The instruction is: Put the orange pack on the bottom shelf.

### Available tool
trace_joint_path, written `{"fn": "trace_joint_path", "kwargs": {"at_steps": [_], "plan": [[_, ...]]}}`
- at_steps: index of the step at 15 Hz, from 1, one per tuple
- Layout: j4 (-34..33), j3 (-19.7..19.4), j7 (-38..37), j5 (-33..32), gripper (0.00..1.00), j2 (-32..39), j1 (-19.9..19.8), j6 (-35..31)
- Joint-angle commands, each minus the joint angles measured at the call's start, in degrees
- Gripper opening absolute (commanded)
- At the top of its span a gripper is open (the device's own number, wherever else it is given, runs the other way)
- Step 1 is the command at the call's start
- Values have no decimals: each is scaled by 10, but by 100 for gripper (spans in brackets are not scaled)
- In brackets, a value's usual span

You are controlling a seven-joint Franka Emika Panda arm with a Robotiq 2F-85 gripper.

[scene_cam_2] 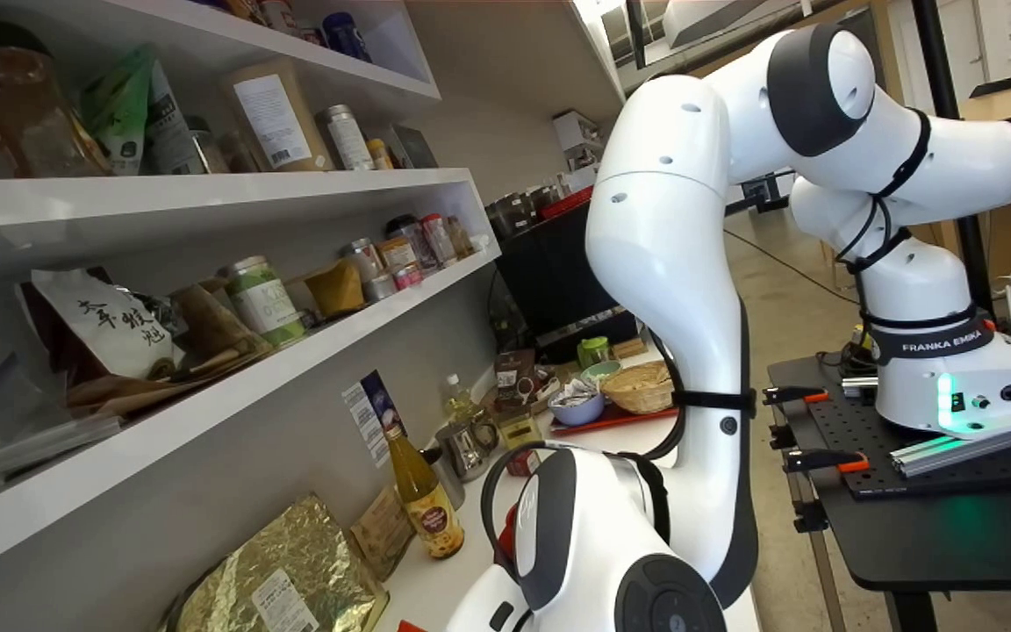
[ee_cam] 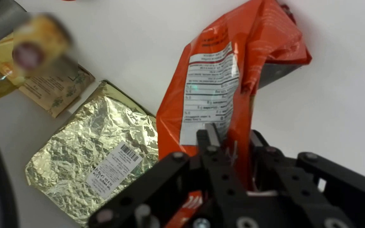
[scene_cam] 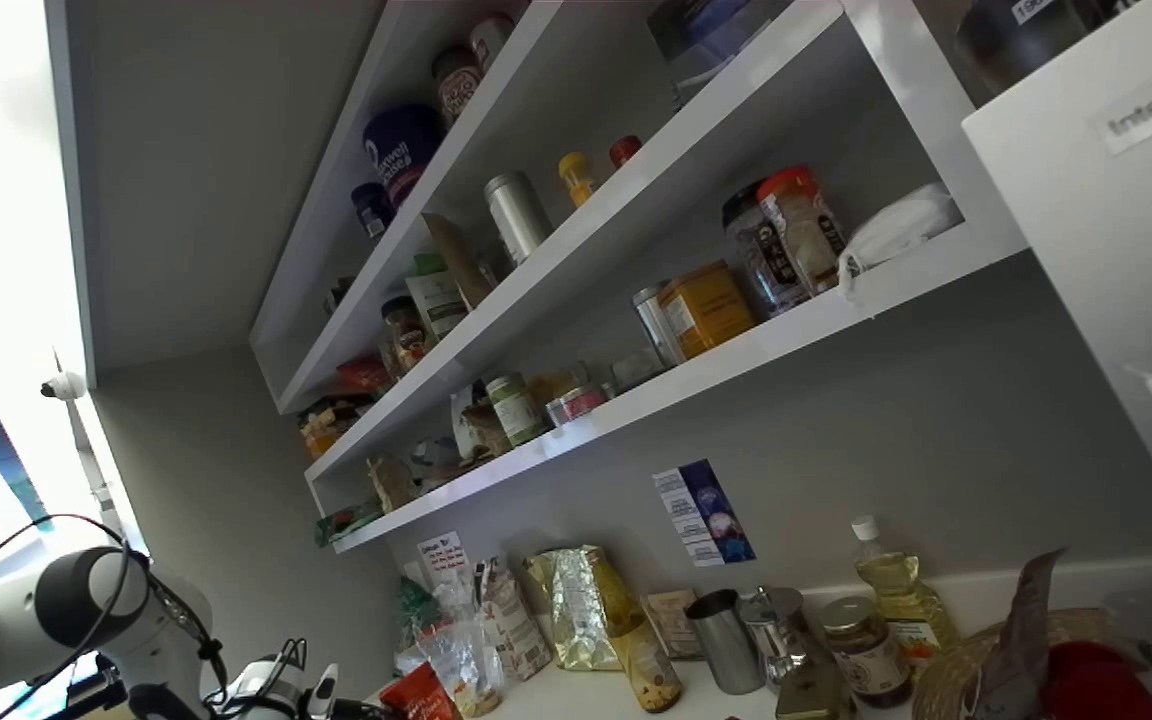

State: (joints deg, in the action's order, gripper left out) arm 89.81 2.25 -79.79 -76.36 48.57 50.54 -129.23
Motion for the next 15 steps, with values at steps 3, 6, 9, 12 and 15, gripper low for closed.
{"fn": "trace_joint_path", "kwargs": {"at_steps": [3,6,9,12,15], "plan": [[-2,30,-2,-21,0,-3,-22,6],[22,41,6,-20,0,-32,-33,2],[50,54,31,-10,0,-78,-47,11],[99,78,83,18,0,-147,-80,4],[157,111,160,82,0,-223,-130,-15]]}}
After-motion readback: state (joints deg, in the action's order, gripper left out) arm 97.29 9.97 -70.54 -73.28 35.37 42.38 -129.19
